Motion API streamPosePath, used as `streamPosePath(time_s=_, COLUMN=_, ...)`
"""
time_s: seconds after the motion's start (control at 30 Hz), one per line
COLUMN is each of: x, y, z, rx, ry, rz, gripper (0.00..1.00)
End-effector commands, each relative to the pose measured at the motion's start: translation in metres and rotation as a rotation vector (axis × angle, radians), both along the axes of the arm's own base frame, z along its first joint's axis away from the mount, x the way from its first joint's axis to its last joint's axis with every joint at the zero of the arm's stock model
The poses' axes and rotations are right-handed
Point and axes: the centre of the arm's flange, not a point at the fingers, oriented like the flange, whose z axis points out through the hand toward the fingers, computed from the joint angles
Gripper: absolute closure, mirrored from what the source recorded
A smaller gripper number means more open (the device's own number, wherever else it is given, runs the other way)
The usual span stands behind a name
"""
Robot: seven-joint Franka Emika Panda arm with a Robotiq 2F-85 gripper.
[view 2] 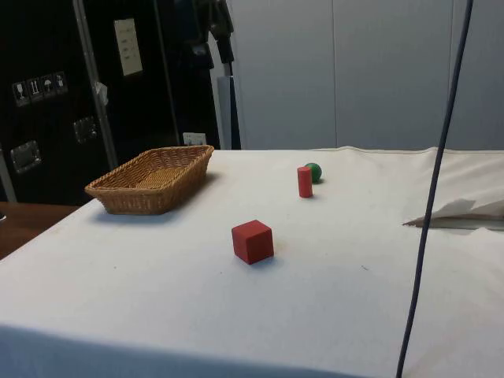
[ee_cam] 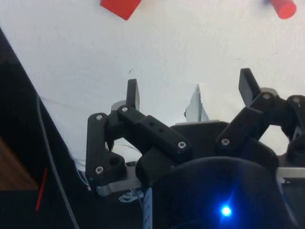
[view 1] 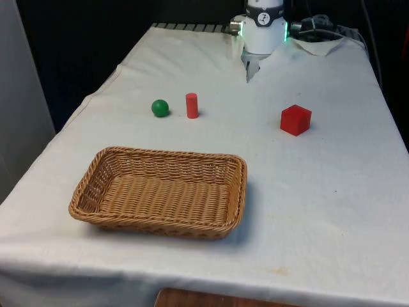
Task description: Pick up the object to the left of the cylinder and place it into the basket.
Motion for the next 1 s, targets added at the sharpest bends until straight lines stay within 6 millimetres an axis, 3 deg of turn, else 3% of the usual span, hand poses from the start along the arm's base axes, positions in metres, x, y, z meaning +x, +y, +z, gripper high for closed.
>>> streamPosePath(time_s=0.0, x=-0.002, y=0.005, z=0.001, rx=0.001, ry=-0.001, rz=-0.006, gripper=0.0)
streamPosePath(time_s=0.03, x=0.0, y=0.0, z=0.0, rx=0.0, ry=0.0, rz=0.0, gripper=0.0)
streamPosePath(time_s=0.33, x=-0.01, y=0.017, z=-0.003, rx=0.011, ry=0.014, rz=-0.008, gripper=0.0)
streamPosePath(time_s=0.57, x=-0.03, y=0.039, z=-0.016, rx=0.019, ry=0.007, rz=-0.011, gripper=0.0)
streamPosePath(time_s=0.97, x=-0.045, y=0.062, z=-0.041, rx=0.022, ry=0.018, rz=-0.008, gripper=0.0)
